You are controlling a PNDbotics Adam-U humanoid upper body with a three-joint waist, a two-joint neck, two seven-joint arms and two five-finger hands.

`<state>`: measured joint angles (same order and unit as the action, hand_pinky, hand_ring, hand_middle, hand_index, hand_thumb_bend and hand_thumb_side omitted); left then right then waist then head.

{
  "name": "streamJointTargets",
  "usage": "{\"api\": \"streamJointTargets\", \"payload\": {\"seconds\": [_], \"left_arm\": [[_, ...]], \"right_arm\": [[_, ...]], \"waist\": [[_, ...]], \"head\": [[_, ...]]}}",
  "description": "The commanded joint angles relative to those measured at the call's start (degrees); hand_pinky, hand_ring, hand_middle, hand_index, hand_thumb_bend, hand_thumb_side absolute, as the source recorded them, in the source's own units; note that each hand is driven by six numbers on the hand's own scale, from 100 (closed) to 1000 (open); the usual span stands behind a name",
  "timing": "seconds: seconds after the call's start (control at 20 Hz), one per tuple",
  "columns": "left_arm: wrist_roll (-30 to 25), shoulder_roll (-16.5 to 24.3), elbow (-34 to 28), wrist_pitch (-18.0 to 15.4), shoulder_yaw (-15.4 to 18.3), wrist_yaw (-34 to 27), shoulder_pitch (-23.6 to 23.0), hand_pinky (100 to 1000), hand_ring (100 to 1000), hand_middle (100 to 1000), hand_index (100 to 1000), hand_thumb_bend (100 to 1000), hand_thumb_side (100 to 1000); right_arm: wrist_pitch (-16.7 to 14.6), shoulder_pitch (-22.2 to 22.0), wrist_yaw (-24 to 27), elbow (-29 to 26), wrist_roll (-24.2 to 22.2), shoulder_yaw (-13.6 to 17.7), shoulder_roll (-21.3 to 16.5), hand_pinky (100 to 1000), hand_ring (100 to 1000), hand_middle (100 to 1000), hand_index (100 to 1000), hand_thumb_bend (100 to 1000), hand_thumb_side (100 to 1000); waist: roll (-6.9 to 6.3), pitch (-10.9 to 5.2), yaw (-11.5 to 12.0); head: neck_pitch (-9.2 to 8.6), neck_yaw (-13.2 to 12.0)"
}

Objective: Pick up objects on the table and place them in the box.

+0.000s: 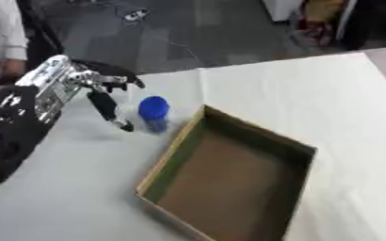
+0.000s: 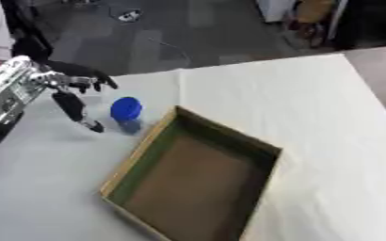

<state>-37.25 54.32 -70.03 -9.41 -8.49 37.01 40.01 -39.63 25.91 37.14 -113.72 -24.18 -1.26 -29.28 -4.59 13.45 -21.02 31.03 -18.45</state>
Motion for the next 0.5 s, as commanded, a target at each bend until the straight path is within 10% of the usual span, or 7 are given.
{"api": "streamJointTargets", "payload": {"seconds": [0.05, 0.5], "left_arm": [[2.4, 1.9, -0.6, -1.0, 0.5, -1.2, 1.1, 686, 845, 979, 1000, 660, 381], [2.4, 1.5, 0.3, -3.6, 0.5, -2.2, 1.1, 748, 874, 994, 1000, 669, 386]], "right_arm": [[-10.8, 0.8, -0.1, -0.9, -11.4, 0.1, -1.3, 100, 409, 413, 323, 100, 783], [-9.9, 2.9, -0.9, -0.9, -12.8, -0.9, -0.6, 100, 414, 421, 338, 100, 795]], "waist": [[-0.02, -1.17, -0.2], [-1.69, 0.58, -1.9]], "head": [[-0.47, -0.4], [-1.8, -1.3]]}}
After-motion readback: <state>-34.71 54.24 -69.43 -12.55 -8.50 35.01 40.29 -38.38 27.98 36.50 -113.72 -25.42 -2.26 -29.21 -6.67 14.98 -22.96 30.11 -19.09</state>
